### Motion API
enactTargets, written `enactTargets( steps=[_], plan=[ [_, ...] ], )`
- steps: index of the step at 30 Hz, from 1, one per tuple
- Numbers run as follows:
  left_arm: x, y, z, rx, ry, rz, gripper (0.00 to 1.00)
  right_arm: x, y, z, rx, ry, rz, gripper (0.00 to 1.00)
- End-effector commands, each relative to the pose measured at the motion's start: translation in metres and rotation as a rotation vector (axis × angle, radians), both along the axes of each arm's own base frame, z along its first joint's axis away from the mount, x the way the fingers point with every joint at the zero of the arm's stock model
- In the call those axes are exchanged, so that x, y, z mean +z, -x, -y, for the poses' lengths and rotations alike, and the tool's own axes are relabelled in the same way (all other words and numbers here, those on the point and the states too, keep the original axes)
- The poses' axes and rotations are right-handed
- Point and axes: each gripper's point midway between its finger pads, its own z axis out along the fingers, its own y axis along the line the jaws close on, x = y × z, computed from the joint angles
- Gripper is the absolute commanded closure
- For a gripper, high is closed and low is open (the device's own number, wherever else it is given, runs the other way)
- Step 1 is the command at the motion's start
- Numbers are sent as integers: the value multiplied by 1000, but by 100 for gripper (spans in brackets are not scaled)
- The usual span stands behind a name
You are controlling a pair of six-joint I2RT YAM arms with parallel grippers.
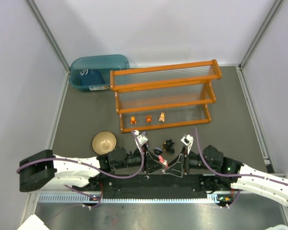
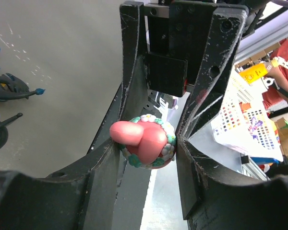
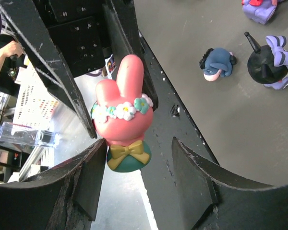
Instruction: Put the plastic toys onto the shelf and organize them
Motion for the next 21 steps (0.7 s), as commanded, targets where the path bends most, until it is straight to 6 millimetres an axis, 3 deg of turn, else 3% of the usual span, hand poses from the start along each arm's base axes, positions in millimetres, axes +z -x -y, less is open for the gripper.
enactTargets(
  steps=[1,10,11,12,17,21],
  plan=[
    [14,-10,-1,61,39,18,100,23,-2,-2,4,-34,64,43],
    [10,-25,-6,161,-12,-22,100,25,-6,-4,15,28,103,42],
    [1,-30,-9,192,-61,-34,100,26,-6,-4,18,32,111,42],
    [8,-33,-7,201,-63,-35,100,26,-8,-3,10,45,117,42],
    [-9,-47,-16,312,-214,-99,100,40,-16,-2,-3,100,179,50],
    [-2,-54,-18,364,-234,-131,100,43,-22,-1,-30,151,230,50]
  ],
)
